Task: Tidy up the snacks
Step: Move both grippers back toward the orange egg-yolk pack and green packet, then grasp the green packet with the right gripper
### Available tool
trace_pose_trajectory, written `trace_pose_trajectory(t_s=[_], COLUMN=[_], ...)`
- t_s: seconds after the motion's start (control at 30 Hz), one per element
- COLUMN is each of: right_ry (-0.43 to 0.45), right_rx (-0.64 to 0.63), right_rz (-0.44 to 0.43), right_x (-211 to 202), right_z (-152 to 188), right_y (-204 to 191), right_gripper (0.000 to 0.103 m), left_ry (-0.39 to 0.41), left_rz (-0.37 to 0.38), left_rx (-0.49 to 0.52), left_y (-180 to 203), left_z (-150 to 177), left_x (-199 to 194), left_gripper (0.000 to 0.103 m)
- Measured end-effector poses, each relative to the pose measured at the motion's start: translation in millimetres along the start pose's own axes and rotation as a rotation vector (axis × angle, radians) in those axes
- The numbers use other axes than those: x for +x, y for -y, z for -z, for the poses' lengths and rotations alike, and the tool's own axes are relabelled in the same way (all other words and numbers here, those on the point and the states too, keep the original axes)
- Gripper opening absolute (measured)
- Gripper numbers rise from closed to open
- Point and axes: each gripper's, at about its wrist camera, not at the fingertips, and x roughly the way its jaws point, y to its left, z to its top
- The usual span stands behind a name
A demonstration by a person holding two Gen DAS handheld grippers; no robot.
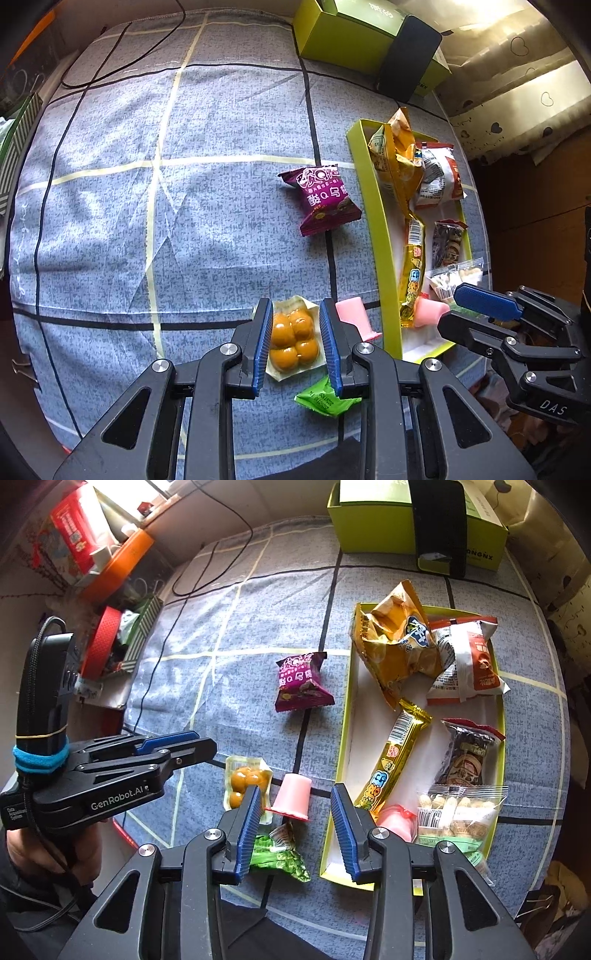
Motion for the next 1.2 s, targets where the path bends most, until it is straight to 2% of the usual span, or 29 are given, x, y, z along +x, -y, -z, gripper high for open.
trace_pose_trajectory(t_s=[0.23,0.7,1.0,1.2], right_ry=[-0.032,-0.138,-0.239,-0.366], right_rx=[-0.013,-0.076,-0.128,-0.177], right_rz=[-0.006,-0.055,-0.070,-0.020], right_x=[8,37,57,77], right_z=[4,15,24,38], right_y=[-5,-21,-30,-31], right_gripper=[0.038,0.038,0.038,0.038], left_ry=[-0.034,-0.027,-0.019,-0.024], left_rz=[0.008,-0.016,-0.030,-0.028], left_rx=[-0.007,-0.035,-0.078,-0.102], left_y=[-3,-15,-29,-37], left_z=[9,20,26,30], left_x=[8,7,4,6], left_gripper=[0.027,0.027,0.027,0.027])
